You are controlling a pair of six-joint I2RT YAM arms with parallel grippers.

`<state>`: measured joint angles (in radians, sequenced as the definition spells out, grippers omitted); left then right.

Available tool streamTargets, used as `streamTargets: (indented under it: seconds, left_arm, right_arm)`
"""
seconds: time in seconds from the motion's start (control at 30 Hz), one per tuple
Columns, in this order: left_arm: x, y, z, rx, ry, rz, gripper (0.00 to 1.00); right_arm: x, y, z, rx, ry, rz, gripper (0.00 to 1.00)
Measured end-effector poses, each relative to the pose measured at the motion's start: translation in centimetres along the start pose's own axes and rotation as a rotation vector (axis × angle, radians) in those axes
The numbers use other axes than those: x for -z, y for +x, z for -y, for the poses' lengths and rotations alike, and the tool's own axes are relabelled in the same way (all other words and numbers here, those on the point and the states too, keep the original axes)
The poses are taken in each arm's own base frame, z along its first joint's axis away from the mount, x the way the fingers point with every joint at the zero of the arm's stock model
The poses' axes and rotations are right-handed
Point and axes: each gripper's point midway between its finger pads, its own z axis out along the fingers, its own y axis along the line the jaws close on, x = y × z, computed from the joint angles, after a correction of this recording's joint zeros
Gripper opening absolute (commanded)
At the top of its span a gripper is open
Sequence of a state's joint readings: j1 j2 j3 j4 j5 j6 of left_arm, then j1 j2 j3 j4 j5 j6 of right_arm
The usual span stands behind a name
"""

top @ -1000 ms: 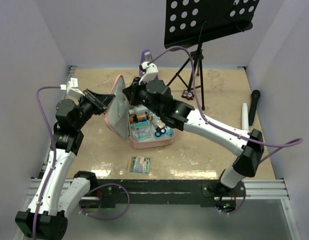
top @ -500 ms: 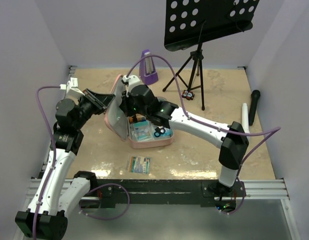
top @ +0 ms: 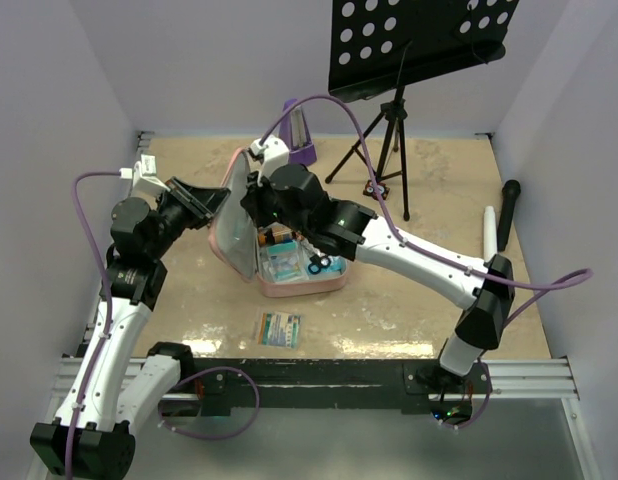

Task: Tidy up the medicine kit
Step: Place the medicine pouch inside the medicine box.

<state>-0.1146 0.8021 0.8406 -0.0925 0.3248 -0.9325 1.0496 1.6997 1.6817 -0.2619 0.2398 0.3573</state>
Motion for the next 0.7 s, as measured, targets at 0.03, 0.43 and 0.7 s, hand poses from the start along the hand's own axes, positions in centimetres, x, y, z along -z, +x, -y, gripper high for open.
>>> streamTargets:
  seconds: [0.03,0.43,0.7]
  left_arm:
    - [0.0,0.0,0.0,-0.001,0.000,-0.001,0.00]
    - [0.0,0.1,0.0,0.000,0.003,-0.006,0.00]
    - [0.1,0.0,0.3,-0.001,0.007,-0.005,0.00]
  right_arm:
    - [0.2,-0.5,-0.1,-0.002,-0.003,0.010,0.04]
    - [-1.2,5.6,-2.6,0.091,-0.070,-0.157,0.08]
    - [1.1,5.1,-1.1,0.071,-0.009,-0.126,0.58]
